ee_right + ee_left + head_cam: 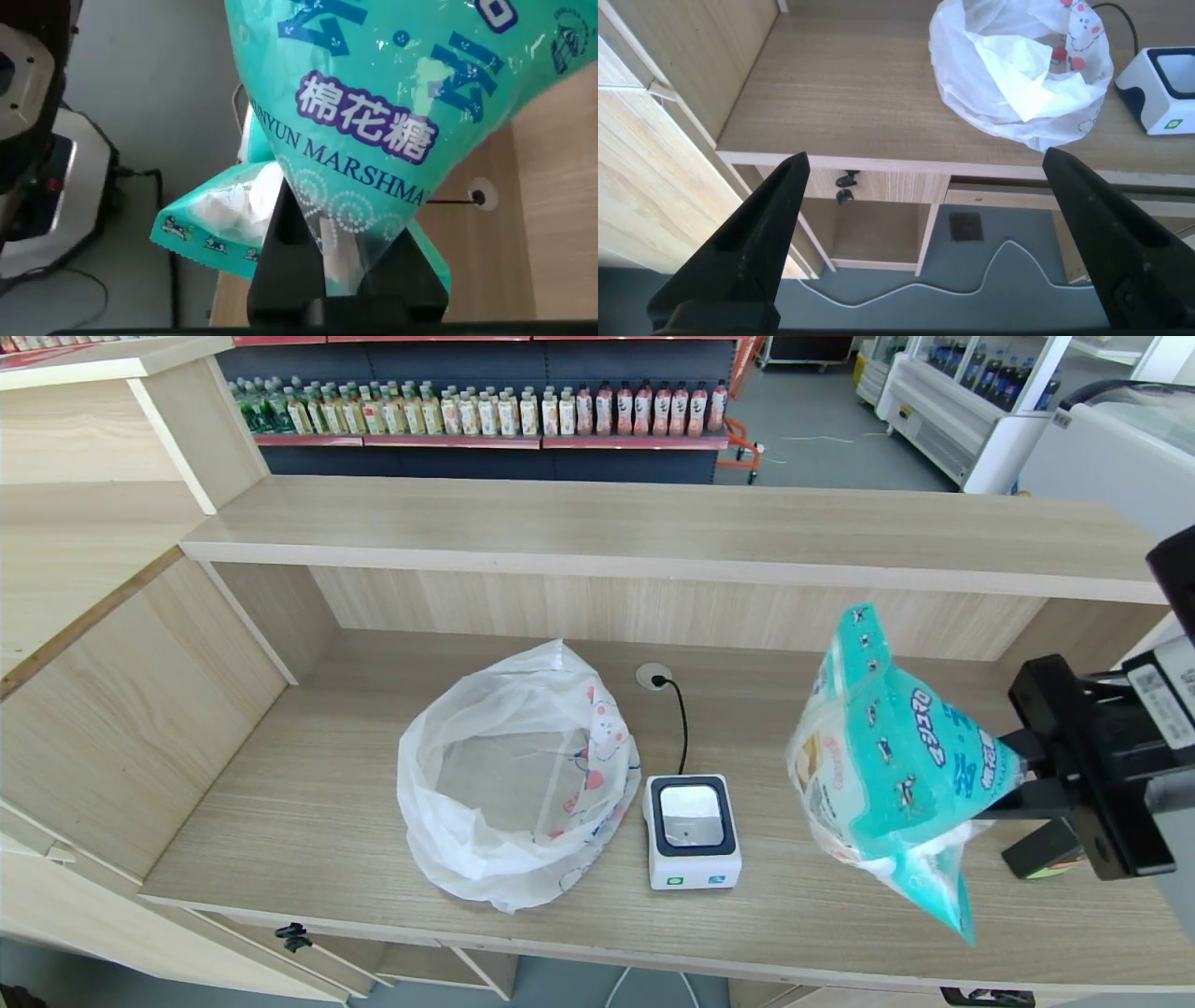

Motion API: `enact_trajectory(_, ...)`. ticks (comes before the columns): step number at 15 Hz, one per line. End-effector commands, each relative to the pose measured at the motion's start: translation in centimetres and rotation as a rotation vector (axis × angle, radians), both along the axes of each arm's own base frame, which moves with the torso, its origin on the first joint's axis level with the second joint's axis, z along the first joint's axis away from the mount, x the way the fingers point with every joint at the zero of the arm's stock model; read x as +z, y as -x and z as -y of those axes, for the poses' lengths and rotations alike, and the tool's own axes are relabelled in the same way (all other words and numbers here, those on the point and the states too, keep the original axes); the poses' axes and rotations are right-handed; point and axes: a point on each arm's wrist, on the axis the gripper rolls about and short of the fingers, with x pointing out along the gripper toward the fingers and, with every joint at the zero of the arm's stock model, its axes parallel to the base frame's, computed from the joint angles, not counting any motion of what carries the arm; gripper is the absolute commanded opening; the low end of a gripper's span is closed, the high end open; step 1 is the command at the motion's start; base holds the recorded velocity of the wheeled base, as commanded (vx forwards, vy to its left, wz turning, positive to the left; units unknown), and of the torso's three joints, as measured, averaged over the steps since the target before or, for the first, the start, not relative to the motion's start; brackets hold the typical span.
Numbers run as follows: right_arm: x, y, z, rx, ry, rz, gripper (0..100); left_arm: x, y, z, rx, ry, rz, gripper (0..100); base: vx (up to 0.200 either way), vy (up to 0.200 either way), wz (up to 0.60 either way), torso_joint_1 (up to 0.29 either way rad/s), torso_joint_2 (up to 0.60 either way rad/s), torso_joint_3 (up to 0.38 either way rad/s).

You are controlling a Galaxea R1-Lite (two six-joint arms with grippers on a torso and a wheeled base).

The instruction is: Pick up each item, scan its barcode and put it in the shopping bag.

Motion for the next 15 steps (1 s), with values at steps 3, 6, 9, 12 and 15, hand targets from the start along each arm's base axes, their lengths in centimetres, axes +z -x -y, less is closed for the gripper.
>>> enact_trajectory(3, -2.0, -3.3, 0.3, 0.086, 0.077, 0.209, 0, 0.0, 0.0, 0.0, 0.001, 0.0, -0.001, 100, 0.0, 0.0, 0.0, 0.0, 0.0, 0.0)
enact_trajectory(6, -3.2, -4.4, 1.2, 0.113, 0.121, 0.302, 0, 0.0, 0.0, 0.0, 0.001, 0.0, -0.001, 100, 0.0, 0.0, 0.0, 0.0, 0.0, 0.0)
enact_trajectory(9, -5.6, -4.3, 1.4, 0.152, 0.145, 0.347, 0, 0.0, 0.0, 0.0, 0.001, 0.0, -0.001, 100, 0.0, 0.0, 0.0, 0.0, 0.0, 0.0)
enact_trajectory(12, -6.9, -4.5, 1.3, 0.161, 0.146, 0.341, 0, 0.0, 0.0, 0.0, 0.0, 0.0, -0.001, 100, 0.0, 0.0, 0.0, 0.0, 0.0, 0.0)
enact_trajectory(15, -7.5, -5.3, 1.0, 0.181, 0.137, 0.343, 0, 0.0, 0.0, 0.0, 0.001, 0.0, -0.001, 100, 0.0, 0.0, 0.0, 0.0, 0.0, 0.0)
